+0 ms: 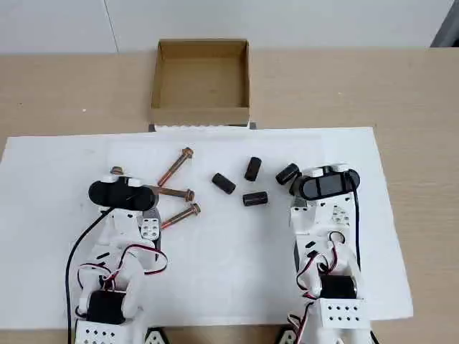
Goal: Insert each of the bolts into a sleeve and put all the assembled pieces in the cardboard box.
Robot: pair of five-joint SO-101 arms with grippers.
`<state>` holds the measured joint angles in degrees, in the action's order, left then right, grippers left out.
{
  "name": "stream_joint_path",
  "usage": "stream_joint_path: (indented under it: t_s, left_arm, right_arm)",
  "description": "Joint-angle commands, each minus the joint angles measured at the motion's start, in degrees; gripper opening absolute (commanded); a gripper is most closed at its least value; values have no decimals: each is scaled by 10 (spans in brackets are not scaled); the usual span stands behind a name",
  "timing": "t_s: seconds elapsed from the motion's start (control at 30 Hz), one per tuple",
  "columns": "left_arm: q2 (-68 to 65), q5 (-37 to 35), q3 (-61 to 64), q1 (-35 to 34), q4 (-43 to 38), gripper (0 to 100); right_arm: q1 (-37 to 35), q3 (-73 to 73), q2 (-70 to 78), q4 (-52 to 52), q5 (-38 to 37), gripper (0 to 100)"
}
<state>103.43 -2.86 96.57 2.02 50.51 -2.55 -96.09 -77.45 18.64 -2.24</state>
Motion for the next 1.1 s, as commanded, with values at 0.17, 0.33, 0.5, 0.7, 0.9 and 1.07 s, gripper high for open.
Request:
stream_joint_path:
  t_s: [0.17,0.33,0.5,0.7,0.9,1.07]
  left_arm:
    - [4,-1,-2,-2,-1,6]
    - [4,-1,-2,-2,-1,6]
    - [4,-1,-2,-2,-1,6]
    - [4,-1,-2,-2,-1,6]
    - [4,1,-2,2,0,6]
    - [4,1,-2,3,1,6]
  right_arm:
    - [-1,-8,-7,1,5,3]
    - [-1,-8,-7,1,5,3]
    - [-1,-8,-7,1,4,3]
    - [-1,-8,-7,1,4,3]
    - [-1,-8,-7,1,4,3]
    - [-17,-8,-7,1,4,3]
